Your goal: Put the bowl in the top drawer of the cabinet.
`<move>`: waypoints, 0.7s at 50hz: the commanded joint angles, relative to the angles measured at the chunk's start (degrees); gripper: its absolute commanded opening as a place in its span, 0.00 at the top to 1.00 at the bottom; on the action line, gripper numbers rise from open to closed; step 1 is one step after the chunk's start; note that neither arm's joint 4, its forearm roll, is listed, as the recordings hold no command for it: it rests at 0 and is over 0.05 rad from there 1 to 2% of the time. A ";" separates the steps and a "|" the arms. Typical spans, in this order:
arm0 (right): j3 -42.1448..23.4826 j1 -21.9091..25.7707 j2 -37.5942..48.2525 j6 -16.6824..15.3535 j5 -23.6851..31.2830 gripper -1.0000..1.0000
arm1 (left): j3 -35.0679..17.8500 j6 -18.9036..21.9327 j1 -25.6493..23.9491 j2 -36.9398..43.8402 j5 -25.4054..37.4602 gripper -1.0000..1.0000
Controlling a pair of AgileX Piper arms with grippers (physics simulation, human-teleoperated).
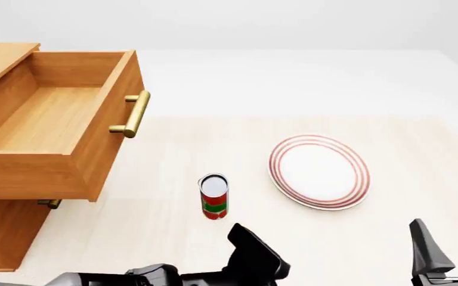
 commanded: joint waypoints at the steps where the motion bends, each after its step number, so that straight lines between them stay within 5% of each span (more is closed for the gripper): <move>1: -0.02 0.00 -0.02 -0.05 0.01 0.00 | -1.95 -3.28 -1.56 3.19 -0.45 0.00; 35: -0.02 0.00 -0.02 -0.05 0.01 0.00 | -2.18 -9.15 -3.66 11.13 -6.32 0.00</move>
